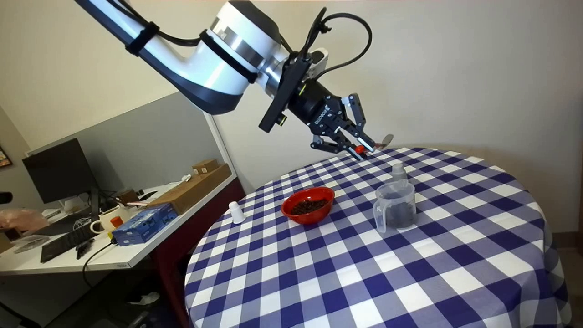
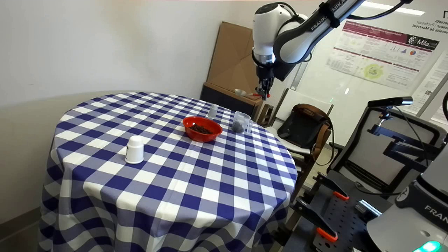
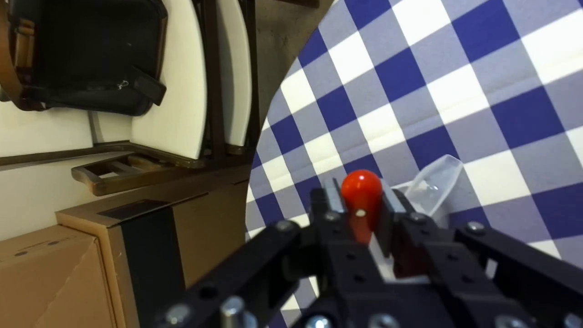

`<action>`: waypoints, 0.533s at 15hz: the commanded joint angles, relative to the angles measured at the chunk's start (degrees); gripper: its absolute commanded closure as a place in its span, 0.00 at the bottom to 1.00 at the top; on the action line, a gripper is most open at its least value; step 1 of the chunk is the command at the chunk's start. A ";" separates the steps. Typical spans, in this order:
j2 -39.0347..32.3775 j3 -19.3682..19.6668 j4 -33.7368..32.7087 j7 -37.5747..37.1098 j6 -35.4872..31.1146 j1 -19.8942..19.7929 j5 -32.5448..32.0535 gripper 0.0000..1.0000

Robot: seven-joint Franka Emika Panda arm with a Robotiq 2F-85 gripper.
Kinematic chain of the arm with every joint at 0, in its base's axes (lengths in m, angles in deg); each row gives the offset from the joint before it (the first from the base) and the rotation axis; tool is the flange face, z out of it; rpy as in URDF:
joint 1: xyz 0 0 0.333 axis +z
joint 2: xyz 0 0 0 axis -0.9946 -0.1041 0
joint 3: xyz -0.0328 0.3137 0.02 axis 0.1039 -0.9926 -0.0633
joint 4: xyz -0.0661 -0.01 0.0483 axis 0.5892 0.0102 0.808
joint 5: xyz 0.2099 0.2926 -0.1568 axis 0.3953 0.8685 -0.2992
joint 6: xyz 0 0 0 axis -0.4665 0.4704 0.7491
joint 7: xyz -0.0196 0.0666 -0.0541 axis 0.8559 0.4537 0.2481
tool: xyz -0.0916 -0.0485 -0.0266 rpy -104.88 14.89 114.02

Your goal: Scoop some contents of the red bowl with a spoon and put them in the jug

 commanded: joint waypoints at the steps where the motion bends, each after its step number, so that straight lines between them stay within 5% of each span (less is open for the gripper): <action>1: 1.39 -3.11 0.48 0.37 -1.34 1.13 5.02 0.90; 8: 0.73 -7.56 -0.34 1.28 -2.31 5.78 12.38 0.90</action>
